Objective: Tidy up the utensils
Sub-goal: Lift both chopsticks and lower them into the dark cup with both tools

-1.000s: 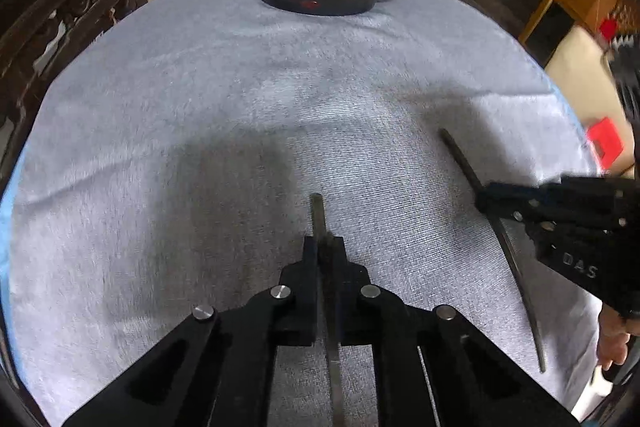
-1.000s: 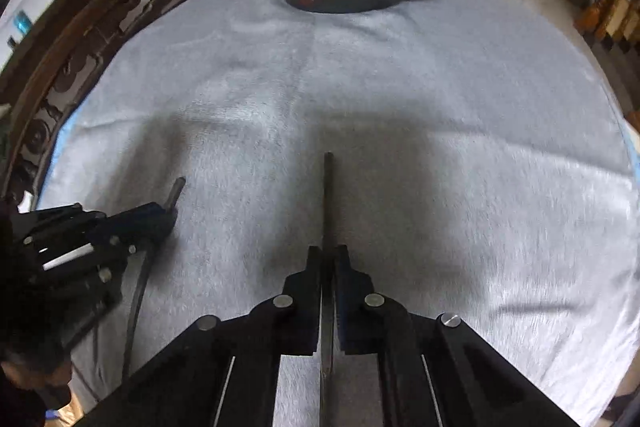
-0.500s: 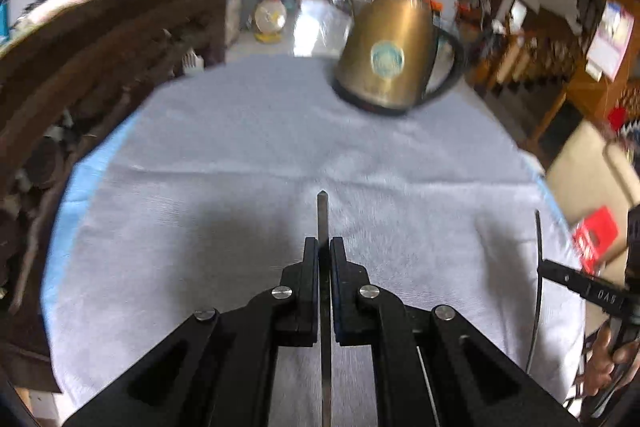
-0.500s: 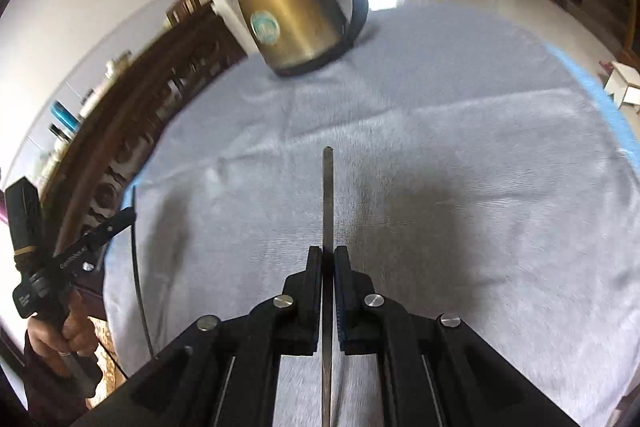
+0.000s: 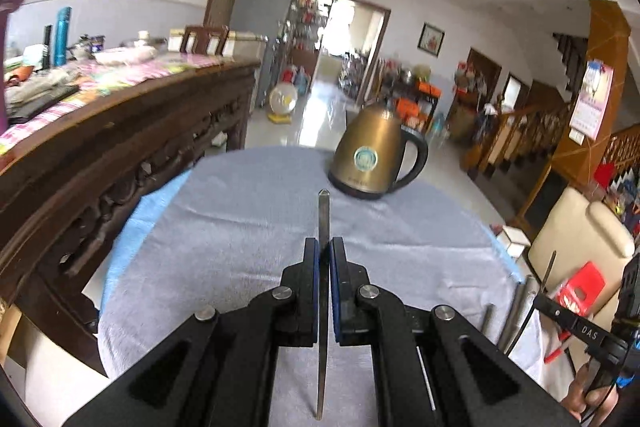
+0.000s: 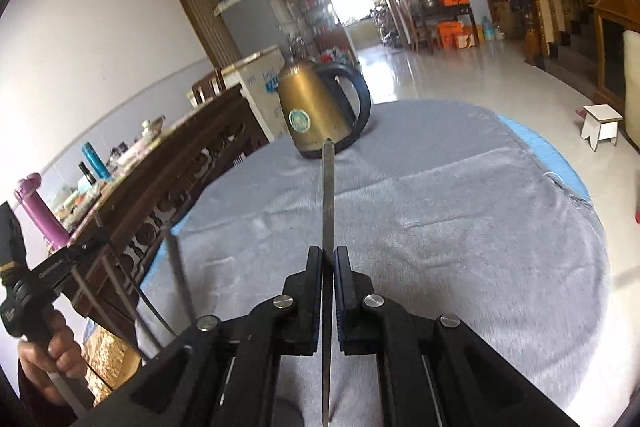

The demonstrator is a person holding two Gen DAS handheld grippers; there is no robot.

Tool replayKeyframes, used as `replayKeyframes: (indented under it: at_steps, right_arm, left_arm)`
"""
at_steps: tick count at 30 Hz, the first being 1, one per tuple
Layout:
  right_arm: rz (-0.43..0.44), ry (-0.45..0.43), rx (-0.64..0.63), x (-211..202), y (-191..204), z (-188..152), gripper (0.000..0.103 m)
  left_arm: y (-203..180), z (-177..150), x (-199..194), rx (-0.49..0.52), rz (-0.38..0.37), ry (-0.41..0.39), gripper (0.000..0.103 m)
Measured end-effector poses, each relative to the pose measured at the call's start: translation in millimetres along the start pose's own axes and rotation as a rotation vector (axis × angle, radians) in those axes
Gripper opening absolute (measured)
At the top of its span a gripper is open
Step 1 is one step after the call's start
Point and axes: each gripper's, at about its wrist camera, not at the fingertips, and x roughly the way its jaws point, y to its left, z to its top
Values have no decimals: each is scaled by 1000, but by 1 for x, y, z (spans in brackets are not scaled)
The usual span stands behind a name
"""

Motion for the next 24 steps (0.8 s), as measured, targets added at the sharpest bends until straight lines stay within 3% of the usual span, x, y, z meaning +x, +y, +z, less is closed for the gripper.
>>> replayKeyframes:
  at_steps: [7, 24]
  right_arm:
    - [5, -46, -14, -30, 11, -15, 7]
    - [28, -44, -30, -49, 23, -29, 7]
  left_arm:
    - [-18, -16, -29, 44, 28, -33, 5]
    - [-33, -29, -57, 91, 89, -62, 5]
